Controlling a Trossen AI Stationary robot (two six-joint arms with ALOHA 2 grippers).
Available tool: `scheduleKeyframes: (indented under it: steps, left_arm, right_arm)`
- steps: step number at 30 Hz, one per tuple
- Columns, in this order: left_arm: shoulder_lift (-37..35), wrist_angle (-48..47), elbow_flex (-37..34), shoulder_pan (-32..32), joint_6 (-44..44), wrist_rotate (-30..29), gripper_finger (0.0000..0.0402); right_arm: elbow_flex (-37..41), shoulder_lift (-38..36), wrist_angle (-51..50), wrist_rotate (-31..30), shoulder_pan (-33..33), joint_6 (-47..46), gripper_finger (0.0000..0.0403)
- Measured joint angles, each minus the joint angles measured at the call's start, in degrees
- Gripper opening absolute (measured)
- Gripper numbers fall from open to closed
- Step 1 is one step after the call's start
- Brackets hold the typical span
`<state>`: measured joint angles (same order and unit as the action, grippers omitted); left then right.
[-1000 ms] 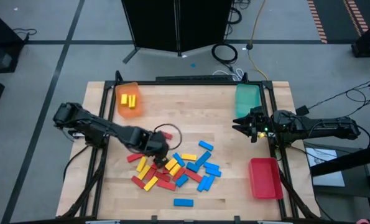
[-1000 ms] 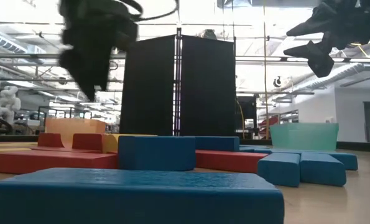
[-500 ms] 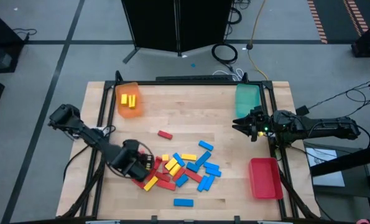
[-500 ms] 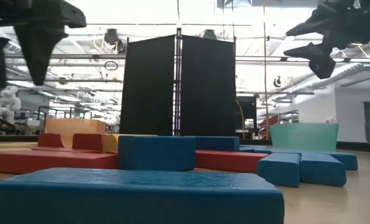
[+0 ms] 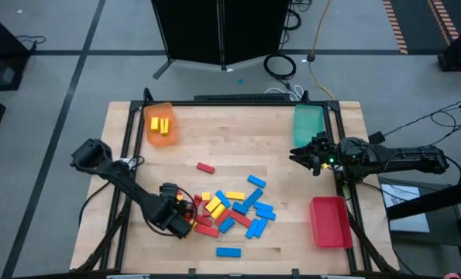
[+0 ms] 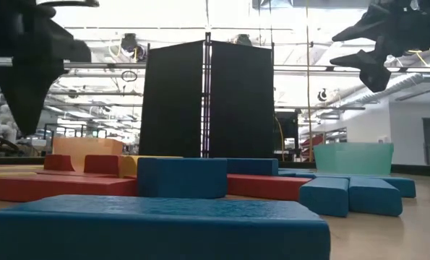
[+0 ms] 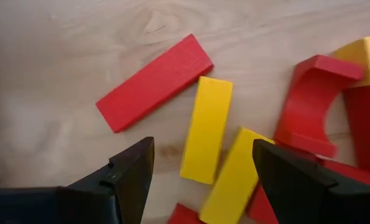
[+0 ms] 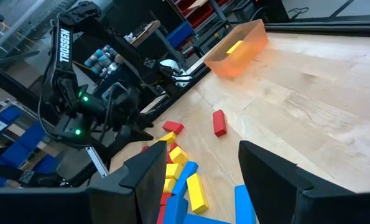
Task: Sort blocks
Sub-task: Put the yellow block into the orange bin
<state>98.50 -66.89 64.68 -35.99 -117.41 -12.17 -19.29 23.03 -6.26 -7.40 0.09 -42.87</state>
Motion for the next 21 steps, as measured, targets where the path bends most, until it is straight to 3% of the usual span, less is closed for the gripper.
scheduleKeyframes:
  steps: [12,16,21]
  left_arm:
    - [0.61,5.60,-6.31,2.24,10.11,3.16,0.0266]
    - [0.61,12.08,-6.76,3.26,14.35,3.14,0.0267]
    - [0.61,13.44,-6.92,4.63,14.74,2.94,0.0266]
  right_arm:
    - [0.00,-0.01,0.00,0.20,0.01,0.00,0.0194]
    - [0.00,-0.01,0.00,0.20,0.00,-0.69,0.0194]
    - [0.00,-0.01,0.00,0.20,-0.01,-1.33,0.0194]
